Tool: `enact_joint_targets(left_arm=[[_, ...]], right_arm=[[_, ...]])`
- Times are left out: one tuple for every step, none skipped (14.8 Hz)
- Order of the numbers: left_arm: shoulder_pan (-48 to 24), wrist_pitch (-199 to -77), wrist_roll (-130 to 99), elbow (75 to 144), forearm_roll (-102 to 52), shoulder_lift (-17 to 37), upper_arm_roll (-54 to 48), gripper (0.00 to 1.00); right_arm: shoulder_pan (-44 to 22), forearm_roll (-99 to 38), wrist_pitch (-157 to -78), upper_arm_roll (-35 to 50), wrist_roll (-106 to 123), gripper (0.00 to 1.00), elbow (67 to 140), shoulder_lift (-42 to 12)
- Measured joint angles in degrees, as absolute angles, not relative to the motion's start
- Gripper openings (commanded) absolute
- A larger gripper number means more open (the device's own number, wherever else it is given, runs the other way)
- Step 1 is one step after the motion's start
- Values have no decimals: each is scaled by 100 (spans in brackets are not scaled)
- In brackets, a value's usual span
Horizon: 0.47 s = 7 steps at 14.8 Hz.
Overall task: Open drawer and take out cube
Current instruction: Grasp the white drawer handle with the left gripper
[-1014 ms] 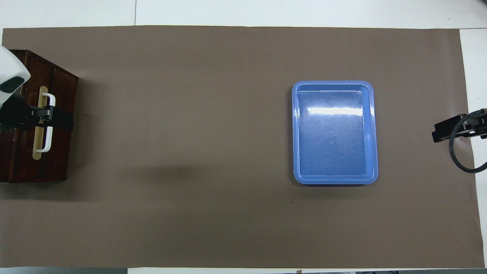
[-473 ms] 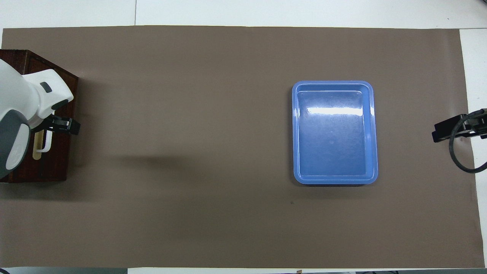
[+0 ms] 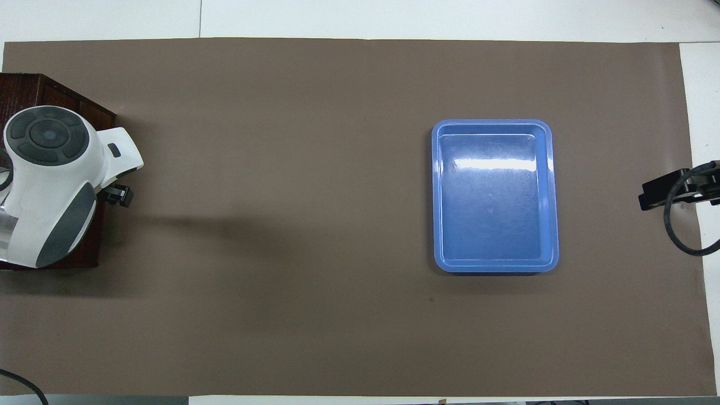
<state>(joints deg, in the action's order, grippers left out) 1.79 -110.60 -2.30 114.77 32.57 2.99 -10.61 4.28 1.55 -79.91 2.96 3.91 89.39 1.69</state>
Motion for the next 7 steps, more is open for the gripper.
enact_joint_targets(left_arm=[[180,-11135,-230,11494,3290,310,-1059,100],[182,-11240,-230,11520,3321,313,-1051,100],[189,-11348,-231,11551,3374,315,-1040,100],[198,-11432,-234,11589,3468,323,-1029,100],[209,-11502,-249,11617,3558,345,-1018,100],[231,-11572,-290,11632,3615,378,-1012,100],[266,-11673,-348,11645,3638,422,-1010,100]], right_arm=[[428,155,-7991,296,391,100,8939,169],[428,155,-7991,296,391,100,8939,169],[428,155,-7991,296,391,100,8939,169],[428,155,-7991,296,391,100,8939,169],[428,155,-7991,296,391,100,8939,169],[428,155,-7991,296,391,100,8939,169],[428,155,-7991,296,391,100,8939,169]])
